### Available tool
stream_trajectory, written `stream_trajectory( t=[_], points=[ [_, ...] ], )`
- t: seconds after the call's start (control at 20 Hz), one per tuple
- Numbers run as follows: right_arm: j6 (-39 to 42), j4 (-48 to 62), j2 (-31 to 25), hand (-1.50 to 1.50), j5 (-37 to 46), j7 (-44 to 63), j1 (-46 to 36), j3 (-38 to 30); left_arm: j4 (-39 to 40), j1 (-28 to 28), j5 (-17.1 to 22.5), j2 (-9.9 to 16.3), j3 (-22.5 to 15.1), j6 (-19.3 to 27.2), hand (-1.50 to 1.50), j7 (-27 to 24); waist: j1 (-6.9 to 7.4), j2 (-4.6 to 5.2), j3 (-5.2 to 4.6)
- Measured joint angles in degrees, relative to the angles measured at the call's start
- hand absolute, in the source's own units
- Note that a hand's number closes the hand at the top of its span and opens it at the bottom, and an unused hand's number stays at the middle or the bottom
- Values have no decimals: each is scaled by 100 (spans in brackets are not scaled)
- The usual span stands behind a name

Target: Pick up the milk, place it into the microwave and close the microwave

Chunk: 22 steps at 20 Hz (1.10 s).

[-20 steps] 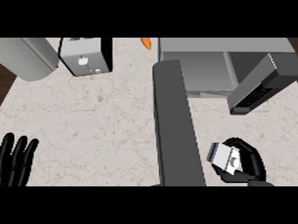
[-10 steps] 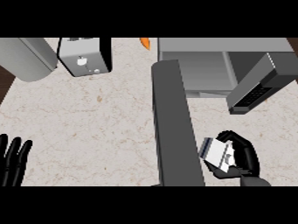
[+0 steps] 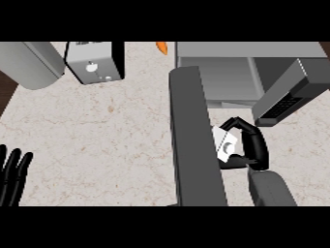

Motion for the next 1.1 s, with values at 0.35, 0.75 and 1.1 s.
stream_trajectory(
  t=[0.35, 0.75, 1.1],
  points=[
    [-927, 1095, -84, 150, 394, 664, -1380, -260, -56, 123, 149, 75, 125, -171, -150, -54, 77, 22, 2],
    [-1505, 2929, -535, 150, 592, 712, -2906, -780, 205, -187, 297, 119, 291, -291, -150, -70, 199, 85, 10],
    [-2320, 3869, -941, 150, 666, 695, -3626, -1151, 298, -237, 335, 154, 331, -388, -150, -121, 356, 152, 17]
  ],
)
